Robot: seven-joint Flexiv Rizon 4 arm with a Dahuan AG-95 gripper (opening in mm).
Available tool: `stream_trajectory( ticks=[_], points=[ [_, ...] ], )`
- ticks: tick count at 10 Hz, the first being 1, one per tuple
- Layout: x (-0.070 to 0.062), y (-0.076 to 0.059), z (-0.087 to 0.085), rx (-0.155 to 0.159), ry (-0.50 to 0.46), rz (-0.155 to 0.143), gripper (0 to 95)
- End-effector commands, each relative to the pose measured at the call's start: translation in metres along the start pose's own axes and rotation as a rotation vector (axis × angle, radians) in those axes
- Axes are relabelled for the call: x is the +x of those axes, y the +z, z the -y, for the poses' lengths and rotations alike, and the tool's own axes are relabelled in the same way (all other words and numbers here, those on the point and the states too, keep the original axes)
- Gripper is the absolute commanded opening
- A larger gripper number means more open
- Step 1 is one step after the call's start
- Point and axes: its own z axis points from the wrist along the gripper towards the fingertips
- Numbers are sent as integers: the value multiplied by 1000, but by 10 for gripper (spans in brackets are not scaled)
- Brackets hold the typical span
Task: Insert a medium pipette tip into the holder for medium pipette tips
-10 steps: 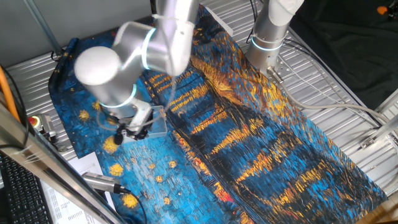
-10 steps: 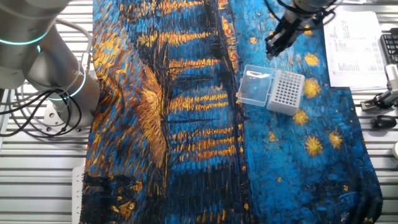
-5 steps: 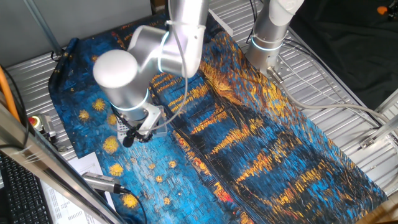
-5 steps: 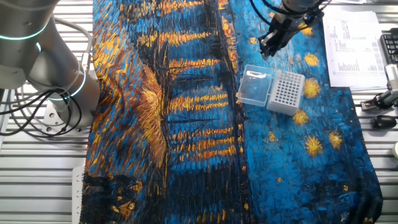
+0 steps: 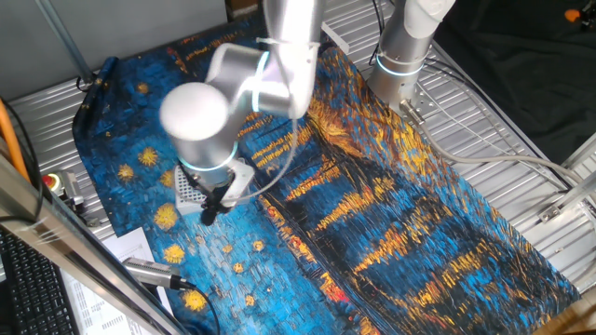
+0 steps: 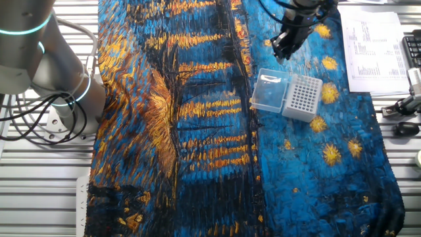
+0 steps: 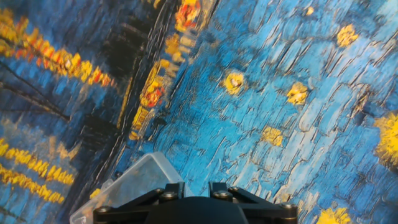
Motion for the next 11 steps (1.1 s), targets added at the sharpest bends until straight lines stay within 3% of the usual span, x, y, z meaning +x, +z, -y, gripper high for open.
stream_trajectory(
  ticks=[1,5,11],
  points=[
    [3,0,0,15,4,-22,0],
    [7,7,0,21,-8,-20,0],
    [16,4,3,23,-15,-74,0]
  ],
)
